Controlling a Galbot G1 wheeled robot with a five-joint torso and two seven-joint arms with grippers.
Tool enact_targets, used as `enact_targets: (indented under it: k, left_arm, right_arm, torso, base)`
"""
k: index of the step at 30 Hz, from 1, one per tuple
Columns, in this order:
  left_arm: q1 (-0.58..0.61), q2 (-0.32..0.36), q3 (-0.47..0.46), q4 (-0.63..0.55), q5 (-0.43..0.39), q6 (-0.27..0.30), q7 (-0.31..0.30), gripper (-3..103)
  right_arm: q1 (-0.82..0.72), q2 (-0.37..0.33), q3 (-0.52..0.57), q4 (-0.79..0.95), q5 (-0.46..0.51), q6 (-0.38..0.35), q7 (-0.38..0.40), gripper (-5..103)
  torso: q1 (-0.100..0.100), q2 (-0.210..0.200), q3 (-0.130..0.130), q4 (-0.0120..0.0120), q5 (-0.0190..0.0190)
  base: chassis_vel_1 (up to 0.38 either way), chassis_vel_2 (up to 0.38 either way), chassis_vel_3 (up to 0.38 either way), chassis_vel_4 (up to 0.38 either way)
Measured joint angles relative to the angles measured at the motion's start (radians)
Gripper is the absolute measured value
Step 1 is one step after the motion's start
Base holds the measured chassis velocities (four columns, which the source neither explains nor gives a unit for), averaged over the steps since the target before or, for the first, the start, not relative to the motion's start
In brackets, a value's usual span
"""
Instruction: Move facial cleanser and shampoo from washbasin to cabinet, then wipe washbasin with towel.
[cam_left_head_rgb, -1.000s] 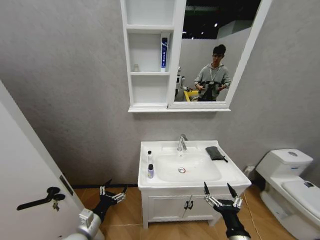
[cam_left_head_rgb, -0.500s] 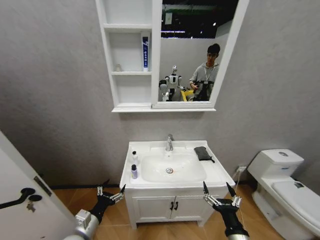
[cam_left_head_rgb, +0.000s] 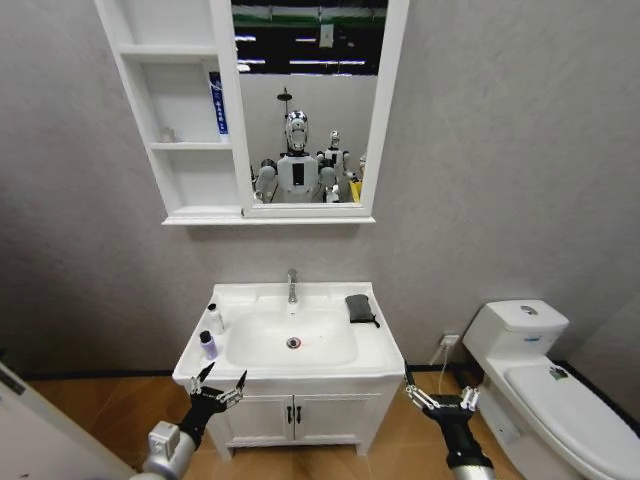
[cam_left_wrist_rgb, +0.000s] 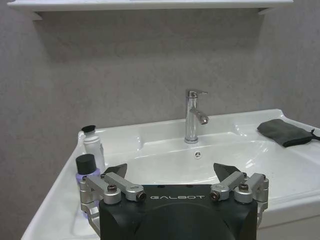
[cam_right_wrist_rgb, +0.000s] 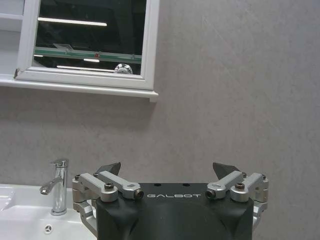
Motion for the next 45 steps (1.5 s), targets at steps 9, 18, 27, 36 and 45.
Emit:
enact_targets:
  k: [9, 18, 27, 36, 45]
  left_arm:
    - [-0.037, 0.017, 0.0, 0.058, -0.009, 0.002, -0.026, 98]
    - [-0.241, 0.044, 0.084, 0.278, -0.041, 0.008, -0.084, 98]
    - [-0.348, 0.038, 0.112, 0.433, -0.064, 0.0, -0.119, 98]
    - [-0.477, 0.042, 0.15, 0.524, -0.1, 0.008, -0.138, 98]
    - [-0.638, 0.026, 0.177, 0.677, -0.123, 0.015, -0.165, 95]
  right_arm:
    - [0.004, 0.003, -0.004, -0.025, 0.0, 0.018, 0.0, 100]
    - [0.003, 0.003, -0.015, -0.093, -0.022, 0.016, 0.012, 100]
    - [0.02, 0.011, -0.018, -0.14, -0.019, 0.023, 0.009, 100]
    - [0.028, 0.008, -0.014, -0.16, -0.008, 0.027, 0.008, 100]
    - [0.036, -0.006, -0.006, -0.176, 0.014, 0.014, 0.023, 100]
  torso:
    - [0.0, 0.0, 0.0, -0.0003, 0.0004]
    - [0.0, 0.0, 0.0, -0.0006, 0.0006]
    - [0.0, 0.0, 0.0, -0.0003, 0.0005]
    - [0.0, 0.0, 0.0, -0.0004, 0.0007]
    - [0.0, 0.0, 0.0, -0.0004, 0.0006]
  base:
    - [0.05, 0.059, -0.058, -0.037]
    - [0.0, 0.0, 0.0, 0.0]
    - [0.0, 0.0, 0.0, 0.0]
    - [0.0, 0.0, 0.0, 0.0]
    - [0.0, 0.0, 0.0, 0.0]
